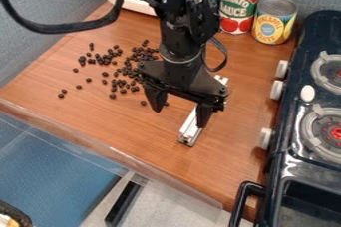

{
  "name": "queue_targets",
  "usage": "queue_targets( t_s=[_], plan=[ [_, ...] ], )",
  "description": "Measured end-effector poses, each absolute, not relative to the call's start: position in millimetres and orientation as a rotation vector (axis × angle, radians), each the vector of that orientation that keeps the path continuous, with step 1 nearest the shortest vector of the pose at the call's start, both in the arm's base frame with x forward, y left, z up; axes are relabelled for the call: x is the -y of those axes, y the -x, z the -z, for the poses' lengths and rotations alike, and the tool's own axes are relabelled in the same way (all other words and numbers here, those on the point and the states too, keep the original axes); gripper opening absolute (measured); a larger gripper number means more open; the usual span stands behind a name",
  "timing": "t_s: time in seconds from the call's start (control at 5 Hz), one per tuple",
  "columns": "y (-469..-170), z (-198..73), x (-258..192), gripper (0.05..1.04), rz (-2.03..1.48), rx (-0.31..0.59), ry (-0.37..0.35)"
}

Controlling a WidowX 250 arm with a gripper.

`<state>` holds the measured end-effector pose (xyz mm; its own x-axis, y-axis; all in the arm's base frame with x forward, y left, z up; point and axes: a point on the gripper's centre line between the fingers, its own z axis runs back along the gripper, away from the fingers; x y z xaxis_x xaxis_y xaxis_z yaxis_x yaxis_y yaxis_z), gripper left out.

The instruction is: Sweep into pile

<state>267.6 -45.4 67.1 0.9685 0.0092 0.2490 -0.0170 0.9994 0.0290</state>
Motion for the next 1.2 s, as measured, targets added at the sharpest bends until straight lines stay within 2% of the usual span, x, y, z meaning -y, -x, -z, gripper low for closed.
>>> queue_targets(
  t_s=[0.4, 0.6, 1.2],
  plan=[
    [-273.8, -58.9, 52.3, 1.001, 0.002, 0.212, -0.011],
    [-281.0, -55.3, 60.9, 1.001, 0.055, 0.207, -0.063],
    [-298.0, -32.7, 50.3, 1.001, 0.038, 0.16, -0.072]
  ],
)
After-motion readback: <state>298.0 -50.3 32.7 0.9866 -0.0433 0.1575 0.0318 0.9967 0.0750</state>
